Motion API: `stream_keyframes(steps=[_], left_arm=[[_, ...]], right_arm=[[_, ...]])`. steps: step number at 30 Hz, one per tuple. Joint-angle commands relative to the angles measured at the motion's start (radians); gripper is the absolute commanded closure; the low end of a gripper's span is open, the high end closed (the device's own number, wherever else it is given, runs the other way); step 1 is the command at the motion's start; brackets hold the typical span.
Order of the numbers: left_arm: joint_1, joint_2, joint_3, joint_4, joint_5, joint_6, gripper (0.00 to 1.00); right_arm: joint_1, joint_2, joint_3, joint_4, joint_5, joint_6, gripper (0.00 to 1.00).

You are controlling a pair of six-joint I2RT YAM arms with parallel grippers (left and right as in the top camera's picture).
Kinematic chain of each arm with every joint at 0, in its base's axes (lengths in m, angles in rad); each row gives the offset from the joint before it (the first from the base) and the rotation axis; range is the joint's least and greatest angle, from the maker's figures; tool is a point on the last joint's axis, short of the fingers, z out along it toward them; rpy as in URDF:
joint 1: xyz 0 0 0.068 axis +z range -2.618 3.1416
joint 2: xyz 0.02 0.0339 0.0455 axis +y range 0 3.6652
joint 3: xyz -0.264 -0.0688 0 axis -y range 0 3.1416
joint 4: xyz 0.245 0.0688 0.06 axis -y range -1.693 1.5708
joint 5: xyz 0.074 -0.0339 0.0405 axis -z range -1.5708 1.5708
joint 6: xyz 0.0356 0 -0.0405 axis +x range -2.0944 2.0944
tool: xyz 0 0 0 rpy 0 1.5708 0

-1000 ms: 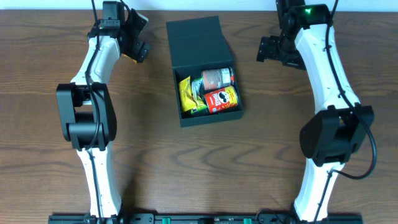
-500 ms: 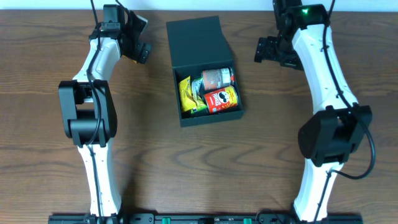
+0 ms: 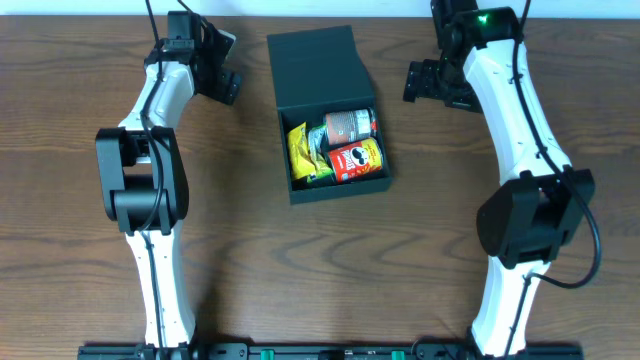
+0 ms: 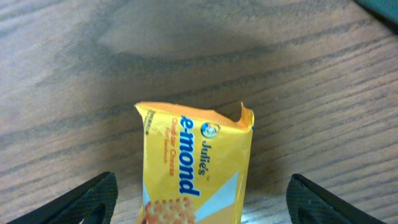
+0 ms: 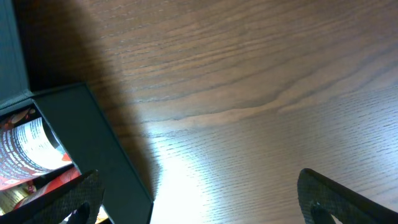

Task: Pack container
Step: 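Move the left gripper to the far yellow e-mond packet and grasp it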

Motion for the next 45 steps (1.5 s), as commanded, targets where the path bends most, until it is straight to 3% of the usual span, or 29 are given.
stream_keyframes(steps=[1, 10, 26, 35, 37, 45], left_arm=[[0.006, 0.019, 0.024, -0.003, -0.006, -0.012, 0.19], [0.006, 0.019, 0.024, -0.028, -0.006, -0.012, 0.35], [0.006, 0.019, 0.024, -0.051, -0.007, -0.072, 0.54], [0.006, 0.019, 0.024, -0.051, -0.007, -0.122, 0.55], [0.005, 0.019, 0.025, -0.053, -0.006, -0.148, 0.43], [-0.023, -0.018, 0.025, -0.061, -0.011, -0.151, 0.53]], right_arm=[[0.01, 0.003, -0.003, -0.002, 0.0, 0.012, 0.01], [0.01, 0.003, -0.003, -0.002, 0.0, 0.012, 0.01], [0.01, 0.003, -0.003, -0.002, 0.0, 0.012, 0.01], [0.01, 0.003, -0.003, -0.002, 0.0, 0.012, 0.01], [0.01, 0.003, -0.003, -0.002, 0.0, 0.012, 0.01], [0.01, 0.003, -0.003, 0.003, 0.0, 0.012, 0.01]])
